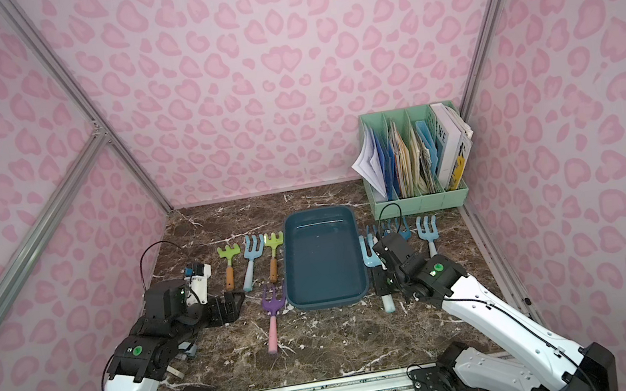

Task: Take the hand rake out of the storage box
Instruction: Place the rake at the center of the board.

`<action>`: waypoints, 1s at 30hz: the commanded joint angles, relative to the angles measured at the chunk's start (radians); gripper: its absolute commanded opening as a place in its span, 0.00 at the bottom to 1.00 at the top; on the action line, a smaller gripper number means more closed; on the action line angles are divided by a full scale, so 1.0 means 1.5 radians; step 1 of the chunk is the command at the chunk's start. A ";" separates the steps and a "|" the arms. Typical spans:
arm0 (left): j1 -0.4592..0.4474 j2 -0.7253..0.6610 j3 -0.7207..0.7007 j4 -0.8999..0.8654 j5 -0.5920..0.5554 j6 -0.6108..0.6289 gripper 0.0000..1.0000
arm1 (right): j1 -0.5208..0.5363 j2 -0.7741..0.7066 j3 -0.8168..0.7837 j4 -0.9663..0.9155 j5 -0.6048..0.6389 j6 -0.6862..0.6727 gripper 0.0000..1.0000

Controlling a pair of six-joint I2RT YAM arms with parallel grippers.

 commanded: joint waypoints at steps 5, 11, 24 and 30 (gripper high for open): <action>-0.001 0.004 -0.001 0.003 0.011 0.009 0.97 | 0.004 -0.023 -0.043 -0.030 0.014 0.061 0.07; 0.000 0.002 -0.001 0.004 0.012 0.010 0.96 | 0.005 -0.026 -0.076 -0.051 0.025 0.076 0.07; -0.002 -0.003 -0.002 0.006 0.014 0.010 0.97 | 0.012 -0.032 -0.144 -0.036 -0.017 0.090 0.07; -0.002 -0.002 -0.002 0.005 0.014 0.009 0.97 | 0.013 -0.011 -0.163 -0.016 -0.033 0.082 0.07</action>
